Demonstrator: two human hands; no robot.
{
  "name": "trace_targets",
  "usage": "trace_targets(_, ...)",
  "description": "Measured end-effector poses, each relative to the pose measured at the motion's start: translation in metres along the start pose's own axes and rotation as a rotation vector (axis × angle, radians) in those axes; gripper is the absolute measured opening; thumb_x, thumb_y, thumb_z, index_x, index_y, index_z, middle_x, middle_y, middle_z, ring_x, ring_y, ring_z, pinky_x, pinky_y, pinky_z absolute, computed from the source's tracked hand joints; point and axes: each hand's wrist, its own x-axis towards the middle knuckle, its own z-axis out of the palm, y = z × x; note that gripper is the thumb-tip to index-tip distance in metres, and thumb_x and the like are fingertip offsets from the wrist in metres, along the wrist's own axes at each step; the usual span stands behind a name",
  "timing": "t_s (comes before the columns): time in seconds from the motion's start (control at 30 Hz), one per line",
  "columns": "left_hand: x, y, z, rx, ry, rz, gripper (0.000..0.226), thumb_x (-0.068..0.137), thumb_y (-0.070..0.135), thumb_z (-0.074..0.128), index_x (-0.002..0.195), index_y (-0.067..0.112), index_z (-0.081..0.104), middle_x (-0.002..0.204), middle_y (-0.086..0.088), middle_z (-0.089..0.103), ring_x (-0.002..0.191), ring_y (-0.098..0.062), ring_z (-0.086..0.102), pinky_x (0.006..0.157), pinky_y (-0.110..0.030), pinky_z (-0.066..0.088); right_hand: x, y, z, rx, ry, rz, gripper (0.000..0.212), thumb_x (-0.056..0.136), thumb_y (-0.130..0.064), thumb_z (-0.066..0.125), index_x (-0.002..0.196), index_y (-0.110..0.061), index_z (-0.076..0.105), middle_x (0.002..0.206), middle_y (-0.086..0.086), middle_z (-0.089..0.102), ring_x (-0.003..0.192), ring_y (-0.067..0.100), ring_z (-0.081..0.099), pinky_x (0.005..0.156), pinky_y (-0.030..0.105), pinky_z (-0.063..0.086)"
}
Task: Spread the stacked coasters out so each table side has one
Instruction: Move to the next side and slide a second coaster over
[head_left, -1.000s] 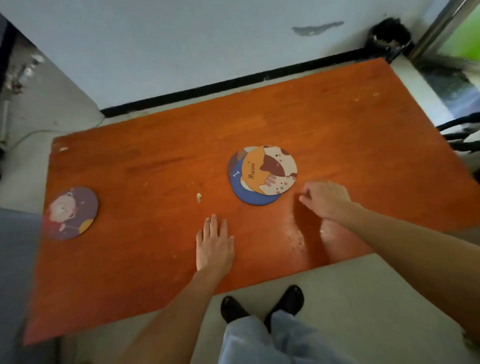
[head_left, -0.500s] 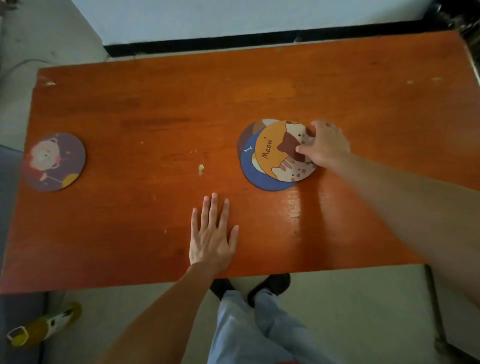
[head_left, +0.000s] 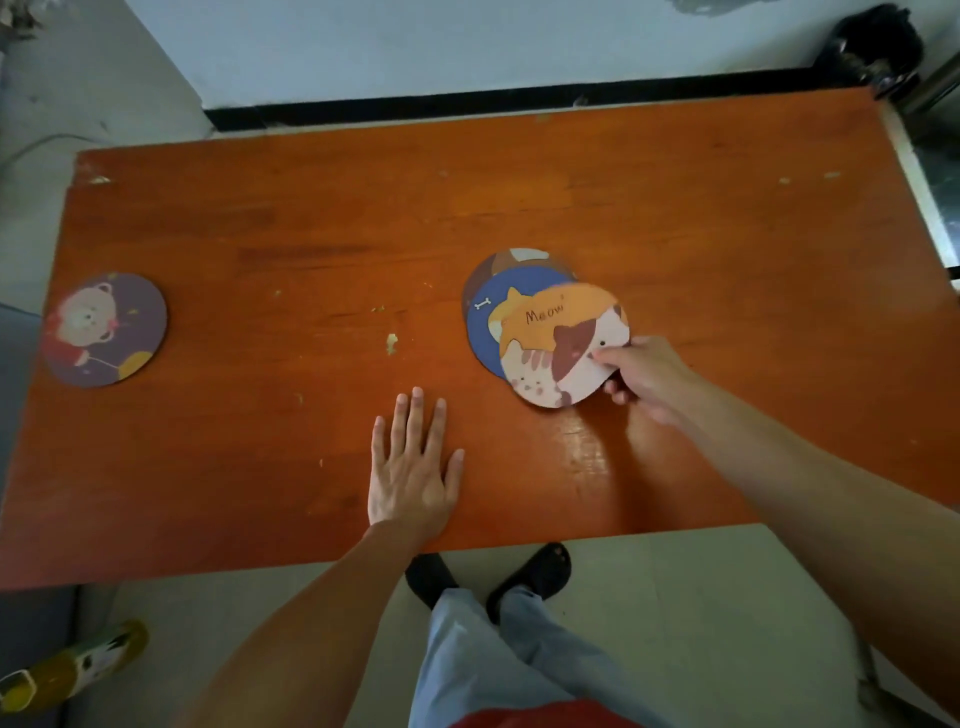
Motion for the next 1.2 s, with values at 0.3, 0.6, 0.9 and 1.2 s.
trace_targets(0.3,0.001,-0.001,0.000,-0.014,0.002,0.010,0.065,0.097,0.051,0.015,0.153,0.020,0.008,0.162,-0.009,0.001,0.148,-0.023,-0.006,0.119,-0.047,0.000,-0.065,0.099,0.019,-0.370,-0.209,-0.137,0.006,0.088,-0.016,0.063,0.086,-0.011,0.066,0.062,0.005,0.070,0.048,0.012,0.062,0.043,0.021,0.045)
trace_targets(0.6,0.001,0.001,0.002,0.019,-0.006,0.001,0.064,0.097,0.052,0.012,0.153,0.022,0.001,0.161,-0.008,-0.006,0.147,-0.023,-0.012,0.119,-0.046,-0.005,-0.067,0.108,0.017,-0.637,-0.131,-0.397,0.013,0.088,-0.022,0.062,0.086,-0.010,0.064,0.063,0.001,0.067,0.051,0.009,0.061,0.050,0.023,0.044)
trace_targets(0.9,0.000,0.001,0.003,0.005,0.001,0.005,0.062,0.098,0.049,0.013,0.152,0.022,0.002,0.161,-0.007,-0.006,0.147,-0.022,-0.012,0.119,-0.046,-0.004,-0.064,0.112,0.025,-0.523,-0.074,-0.342,0.009,0.086,-0.017,0.063,0.079,-0.012,0.060,0.056,-0.002,0.064,0.044,0.007,0.061,0.044,0.021,0.046)
trace_targets(1.2,0.001,0.001,0.003,0.004,-0.011,0.006,0.063,0.097,0.050,0.010,0.152,0.021,0.002,0.161,-0.008,-0.006,0.147,-0.024,-0.011,0.119,-0.047,-0.003,-0.063,0.109,0.034,-0.786,0.083,-0.416,0.020,0.085,-0.032,0.059,0.090,-0.012,0.054,0.077,0.006,0.064,0.072,0.024,0.059,0.061,0.036,0.047)
